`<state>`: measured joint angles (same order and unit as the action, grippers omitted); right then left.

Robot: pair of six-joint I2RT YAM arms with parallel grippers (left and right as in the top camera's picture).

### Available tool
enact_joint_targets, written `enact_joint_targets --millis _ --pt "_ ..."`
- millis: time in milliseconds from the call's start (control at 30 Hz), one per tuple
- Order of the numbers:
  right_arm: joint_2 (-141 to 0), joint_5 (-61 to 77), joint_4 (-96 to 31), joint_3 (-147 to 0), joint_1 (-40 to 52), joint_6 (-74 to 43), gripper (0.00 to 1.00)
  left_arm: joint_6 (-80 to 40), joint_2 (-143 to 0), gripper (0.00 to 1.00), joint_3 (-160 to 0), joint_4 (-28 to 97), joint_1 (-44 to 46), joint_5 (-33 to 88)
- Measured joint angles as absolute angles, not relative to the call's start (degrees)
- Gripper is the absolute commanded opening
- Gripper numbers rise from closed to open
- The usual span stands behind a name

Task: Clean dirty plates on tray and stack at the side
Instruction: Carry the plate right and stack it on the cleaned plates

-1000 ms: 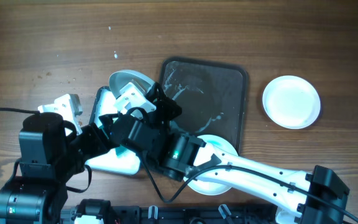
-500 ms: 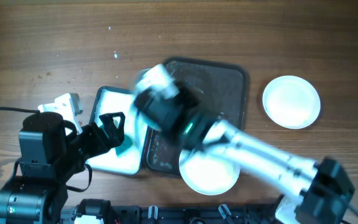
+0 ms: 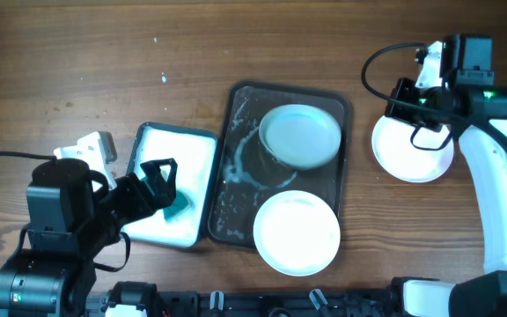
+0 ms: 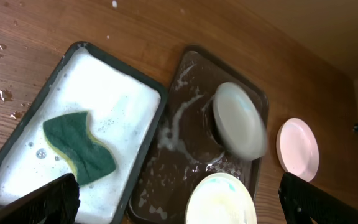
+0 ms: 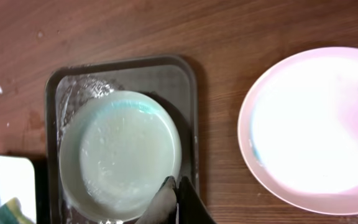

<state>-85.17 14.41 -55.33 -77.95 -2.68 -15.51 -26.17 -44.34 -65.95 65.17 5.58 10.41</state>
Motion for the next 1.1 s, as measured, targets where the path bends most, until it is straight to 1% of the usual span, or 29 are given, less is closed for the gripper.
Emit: enact_joint_targets --millis 33,100,133,167,233,333,400,467,500,533,567,600,733,900,1000,1100 --pt "-85.2 14.9 -55.3 -77.4 -2.4 -14.9 0.39 -26.2 -44.3 1.0 -66.0 65.2 5.6 10.4" --pt "-85.2 15.5 -55.5 -75.5 -1.7 -14.8 0.43 -26.2 -44.3 1.0 -66.0 65.2 5.6 10.4" --pt "-85.2 15.5 -54.8 -73.8 -1.1 -14.5 0.48 -26.2 -44.3 1.0 -66.0 65.2 5.6 10.4" --pt "-85.2 15.7 -53.9 -71.7 -0.3 -14.5 0.56 -26.2 -44.3 1.0 -66.0 65.1 5.6 10.4" --pt "-85.6 15.9 -50.5 -67.4 1.8 -14.5 0.59 -26.2 -44.3 1.0 -66.0 65.1 5.6 10.4" --pt "-88.2 15.6 -40.4 -59.0 7.6 -15.4 0.63 -26.2 -44.3 1.0 -66.0 65.2 5.6 10.4" --pt "-89.9 13.8 -31.7 -55.5 10.4 -15.9 0.64 -26.2 -44.3 1.0 -66.0 65.2 5.6 10.4" --pt "-92.7 12.8 -27.5 -54.1 12.6 -16.3 0.6 -26.2 -44.3 1.0 -66.0 65.2 5.6 10.4" --pt "-94.7 12.8 -26.2 -53.6 13.8 -16.7 0.56 -26.2 -44.3 1.0 -66.0 65.2 5.6 10.4" --pt "-96.6 12.8 -25.2 -53.4 14.6 -17.0 0.46 -26.2 -44.3 1.0 -66.0 65.2 5.6 10.4" --pt "-98.2 12.9 -24.5 -53.3 15.0 -17.5 0.19 -26.2 -44.3 1.0 -66.0 65.2 5.6 10.4" --pt "-100.2 13.0 -23.6 -53.3 15.5 -18.3 0.04 -26.2 -44.3 1.0 -66.0 65.2 5.6 10.4" --pt "-102.6 14.4 -22.8 -54.2 16.1 -21.2 0.04 -26.2 -44.3 1.0 -66.0 65.2 5.6 10.4" --pt "-99.6 13.6 -27.7 -54.0 15.2 -21.7 0.04 -26.2 -44.3 1.0 -66.0 65.1 5.6 10.4" --pt "-90.6 11.3 -31.4 -53.7 12.1 -23.0 0.04 -26.2 -44.3 1.0 -66.0 65.1 5.6 10.4" --pt "-77.3 4.3 -35.3 -53.8 6.4 -27.8 0.04 -26.2 -44.3 1.0 -66.0 65.2 5.6 10.4"
